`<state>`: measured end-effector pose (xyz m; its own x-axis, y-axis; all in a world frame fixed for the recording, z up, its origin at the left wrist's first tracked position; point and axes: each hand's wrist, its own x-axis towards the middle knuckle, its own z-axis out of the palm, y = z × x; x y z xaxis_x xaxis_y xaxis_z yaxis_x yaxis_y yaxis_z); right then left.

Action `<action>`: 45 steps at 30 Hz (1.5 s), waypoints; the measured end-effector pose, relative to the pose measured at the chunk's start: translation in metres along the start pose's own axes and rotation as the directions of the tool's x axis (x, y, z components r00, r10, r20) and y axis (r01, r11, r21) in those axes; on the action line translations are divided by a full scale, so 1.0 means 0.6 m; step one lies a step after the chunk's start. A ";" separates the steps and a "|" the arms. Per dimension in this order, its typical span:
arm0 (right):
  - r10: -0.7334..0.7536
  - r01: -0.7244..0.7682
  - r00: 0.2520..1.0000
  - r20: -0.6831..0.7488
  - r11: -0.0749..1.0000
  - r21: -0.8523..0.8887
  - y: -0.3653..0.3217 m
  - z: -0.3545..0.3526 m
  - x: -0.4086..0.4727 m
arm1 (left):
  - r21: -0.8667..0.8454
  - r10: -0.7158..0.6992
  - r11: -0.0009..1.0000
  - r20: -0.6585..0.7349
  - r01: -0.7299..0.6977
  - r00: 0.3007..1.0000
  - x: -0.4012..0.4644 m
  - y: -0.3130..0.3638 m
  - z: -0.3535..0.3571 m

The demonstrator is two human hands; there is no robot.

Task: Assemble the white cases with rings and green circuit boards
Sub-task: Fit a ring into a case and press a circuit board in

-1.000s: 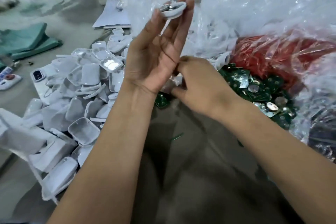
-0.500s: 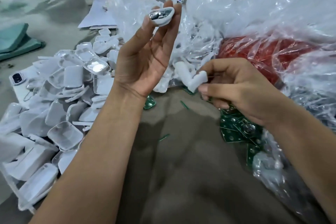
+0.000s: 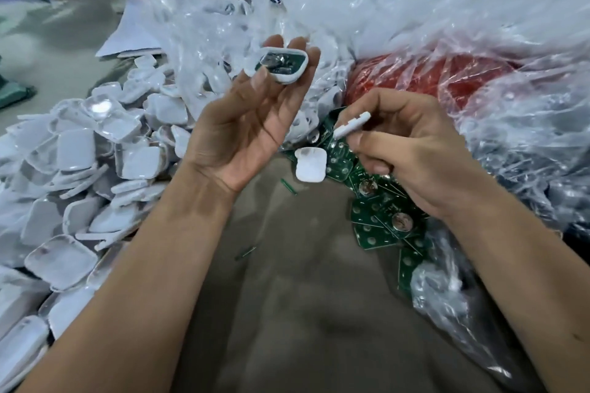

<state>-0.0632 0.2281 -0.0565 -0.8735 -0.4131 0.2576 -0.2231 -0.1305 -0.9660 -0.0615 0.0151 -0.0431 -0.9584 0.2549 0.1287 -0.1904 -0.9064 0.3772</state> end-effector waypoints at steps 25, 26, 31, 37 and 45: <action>-0.036 0.124 0.954 -0.296 0.950 0.286 -0.038 -0.022 -0.001 | 0.546 0.064 0.833 0.075 -0.095 0.995 0.017 -0.058 -0.015; -0.027 0.119 0.950 -0.310 0.952 0.283 -0.037 -0.022 0.000 | 0.563 0.067 0.821 0.073 -0.097 0.995 0.016 -0.061 -0.015; -0.019 0.098 0.940 -0.342 0.971 0.218 -0.031 -0.014 0.003 | 0.688 0.167 0.708 0.053 -0.158 0.984 0.013 -0.084 -0.012; -0.068 0.092 0.928 -0.366 0.995 0.048 -0.026 0.001 0.003 | 0.872 0.383 0.454 -0.005 -0.184 0.924 0.012 -0.099 -0.007; -0.092 0.070 0.910 -0.404 0.995 -0.067 -0.021 0.005 0.004 | 0.936 0.475 0.283 0.052 -0.208 0.878 0.011 -0.113 -0.003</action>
<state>-0.0611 0.2261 -0.0438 -0.9493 -0.0003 0.3142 -0.3127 -0.0986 -0.9447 -0.0554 0.0776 -0.0695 -0.9214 -0.1892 0.3395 0.3447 0.0057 0.9387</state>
